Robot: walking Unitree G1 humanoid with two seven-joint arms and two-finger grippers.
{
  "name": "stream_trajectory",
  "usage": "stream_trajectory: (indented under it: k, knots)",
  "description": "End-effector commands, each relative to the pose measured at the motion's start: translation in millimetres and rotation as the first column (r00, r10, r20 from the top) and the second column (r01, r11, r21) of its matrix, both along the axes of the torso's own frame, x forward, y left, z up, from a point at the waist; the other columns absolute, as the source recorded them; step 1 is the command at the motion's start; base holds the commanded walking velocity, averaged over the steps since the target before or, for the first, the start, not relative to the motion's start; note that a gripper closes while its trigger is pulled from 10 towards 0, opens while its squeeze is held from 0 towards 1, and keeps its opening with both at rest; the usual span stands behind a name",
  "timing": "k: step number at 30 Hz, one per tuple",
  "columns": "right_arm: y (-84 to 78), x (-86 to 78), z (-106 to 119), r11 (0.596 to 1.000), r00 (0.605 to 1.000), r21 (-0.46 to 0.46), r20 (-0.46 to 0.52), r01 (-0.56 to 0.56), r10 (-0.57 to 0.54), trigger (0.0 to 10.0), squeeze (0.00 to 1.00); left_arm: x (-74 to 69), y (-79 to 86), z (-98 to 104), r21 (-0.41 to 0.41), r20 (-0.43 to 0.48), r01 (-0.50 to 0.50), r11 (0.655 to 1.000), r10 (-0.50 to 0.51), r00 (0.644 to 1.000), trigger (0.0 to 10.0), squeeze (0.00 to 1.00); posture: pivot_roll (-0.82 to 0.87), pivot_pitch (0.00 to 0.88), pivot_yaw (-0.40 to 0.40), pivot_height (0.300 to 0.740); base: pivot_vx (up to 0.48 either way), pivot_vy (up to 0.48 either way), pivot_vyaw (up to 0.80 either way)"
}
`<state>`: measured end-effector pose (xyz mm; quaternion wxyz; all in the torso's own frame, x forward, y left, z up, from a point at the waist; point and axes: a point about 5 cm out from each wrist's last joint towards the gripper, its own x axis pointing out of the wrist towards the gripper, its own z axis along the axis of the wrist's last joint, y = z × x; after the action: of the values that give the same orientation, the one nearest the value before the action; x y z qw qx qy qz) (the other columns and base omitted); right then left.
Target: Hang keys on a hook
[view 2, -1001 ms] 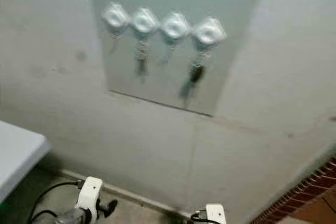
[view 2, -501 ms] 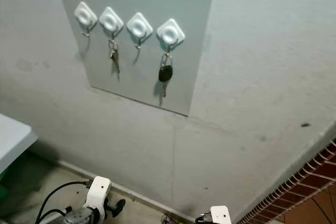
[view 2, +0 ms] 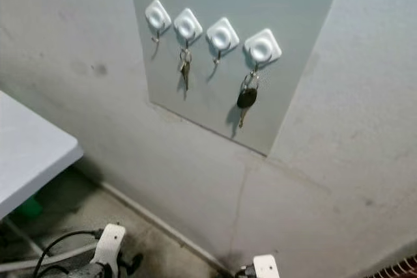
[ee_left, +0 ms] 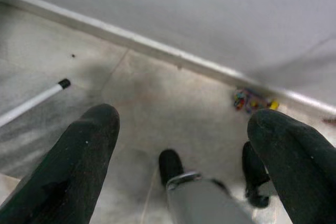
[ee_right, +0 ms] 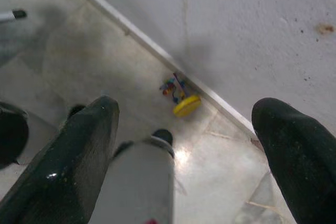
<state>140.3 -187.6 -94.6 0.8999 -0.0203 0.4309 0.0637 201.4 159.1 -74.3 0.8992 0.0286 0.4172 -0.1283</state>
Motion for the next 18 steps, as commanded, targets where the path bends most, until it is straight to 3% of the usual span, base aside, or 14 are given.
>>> stream_trajectory:
  k: [1,18]
  knots:
    - [1.1,0.4,-0.2,1.000,1.000,0.008,-0.003,0.005,-0.005,10.0,0.00,-1.8,2.4,-1.0,0.013,-0.007,-0.001,1.000,0.001,1.000,10.0,0.00,0.01,0.000,-0.029,0.740,0.000,0.000,0.80]
    - [0.0,1.5,0.3,1.000,1.000,-0.003,0.002,0.006,-0.006,10.0,0.00,-4.7,3.5,-2.4,0.009,-0.013,-0.014,1.000,0.014,1.000,10.0,0.00,0.02,0.000,-0.032,0.740,0.000,0.000,0.80]
